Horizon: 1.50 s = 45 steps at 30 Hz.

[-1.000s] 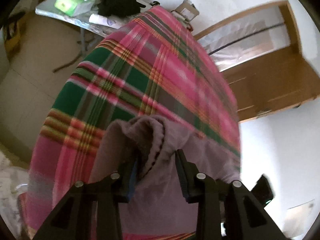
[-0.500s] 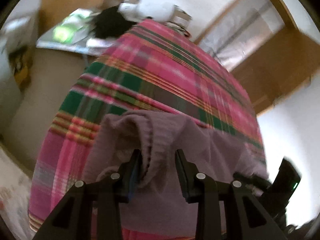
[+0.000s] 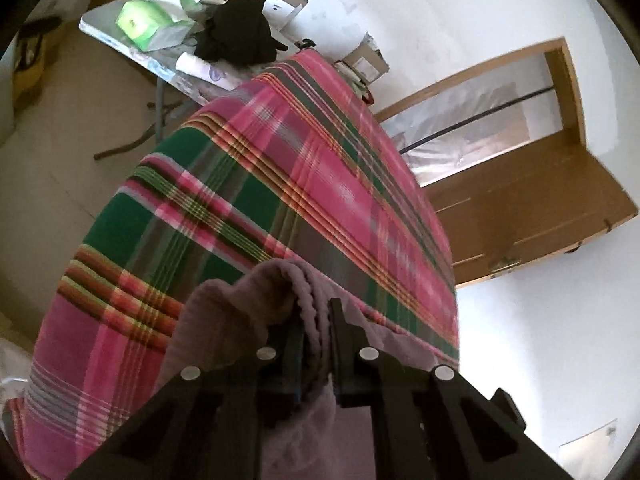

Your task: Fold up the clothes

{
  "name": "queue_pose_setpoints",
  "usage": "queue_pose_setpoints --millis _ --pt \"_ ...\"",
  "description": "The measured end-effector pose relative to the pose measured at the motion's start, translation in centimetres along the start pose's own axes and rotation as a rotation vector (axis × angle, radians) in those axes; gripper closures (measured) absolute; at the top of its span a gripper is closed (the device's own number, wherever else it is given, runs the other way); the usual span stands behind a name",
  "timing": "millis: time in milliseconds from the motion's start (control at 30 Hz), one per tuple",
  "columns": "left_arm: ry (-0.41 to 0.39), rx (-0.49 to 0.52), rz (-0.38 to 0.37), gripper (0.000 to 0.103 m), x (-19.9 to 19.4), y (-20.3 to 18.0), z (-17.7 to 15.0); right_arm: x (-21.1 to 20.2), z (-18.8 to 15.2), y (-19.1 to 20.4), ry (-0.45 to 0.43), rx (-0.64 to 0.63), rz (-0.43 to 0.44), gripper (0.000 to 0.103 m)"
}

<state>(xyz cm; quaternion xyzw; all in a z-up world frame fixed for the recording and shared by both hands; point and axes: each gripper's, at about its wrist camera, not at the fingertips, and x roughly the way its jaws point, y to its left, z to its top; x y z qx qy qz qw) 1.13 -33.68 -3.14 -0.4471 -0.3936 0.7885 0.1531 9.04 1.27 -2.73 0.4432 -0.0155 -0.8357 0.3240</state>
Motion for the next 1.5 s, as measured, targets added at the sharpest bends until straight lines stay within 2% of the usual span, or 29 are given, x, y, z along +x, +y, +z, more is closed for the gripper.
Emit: queue_pose_setpoints --millis 100,300,467,633,700,733,867,967,1033,1100,1200,1300,1400,1500 --pt "-0.055 -0.022 0.037 0.095 -1.5 0.8 -0.3 0.0 0.2 0.1 -0.004 0.004 0.0 0.066" --pt "-0.049 -0.098 0.065 0.095 -0.7 3.2 -0.1 0.5 0.4 0.2 0.001 0.004 0.008 0.066" --pt "-0.048 -0.109 0.045 0.093 0.2 3.5 0.7 0.5 0.5 0.1 -0.004 0.01 0.003 0.066" --pt "-0.045 -0.099 0.097 0.092 -0.5 2.9 0.5 0.2 1.2 0.5 -0.031 0.004 -0.008 0.066" --pt "-0.044 -0.095 0.118 0.082 -0.8 2.6 0.5 -0.4 1.4 0.6 -0.058 0.003 -0.005 0.066" --pt "-0.043 -0.094 0.128 0.073 -0.9 2.5 0.4 -0.5 1.5 0.6 -0.064 0.002 -0.012 0.066" --pt "-0.124 -0.036 0.19 0.072 -3.4 0.3 -0.4 -0.6 1.5 0.5 -0.063 -0.005 -0.041 0.066" --pt "-0.188 0.039 0.221 0.072 -5.0 -1.8 -1.5 -0.6 1.4 0.7 -0.059 -0.006 -0.028 0.066" --pt "-0.164 0.09 0.202 0.072 -5.0 -3.0 -2.6 -0.8 1.2 1.5 -0.056 -0.045 0.015 0.066" --pt "-0.077 0.125 0.188 0.072 -3.8 -3.6 -3.5 -0.5 1.0 2.5 -0.044 -0.083 0.044 0.066" --pt "0.005 0.152 0.223 0.072 -2.0 -3.5 -4.8 0.2 0.7 4.0 -0.017 -0.137 0.085 0.066" --pt "0.019 0.113 0.24 0.072 -1.3 -2.1 -5.0 1.4 0.0 5.8 0.026 -0.198 0.086 0.066" --pt "0.025 0.058 0.211 0.083 -1.5 -0.7 -4.4 2.5 -0.5 6.7 0.056 -0.255 0.058 0.066" --pt "0.031 0.028 0.193 0.085 -1.7 0.1 -4.2 2.3 -0.4 6.2 0.055 -0.244 0.063 0.066"
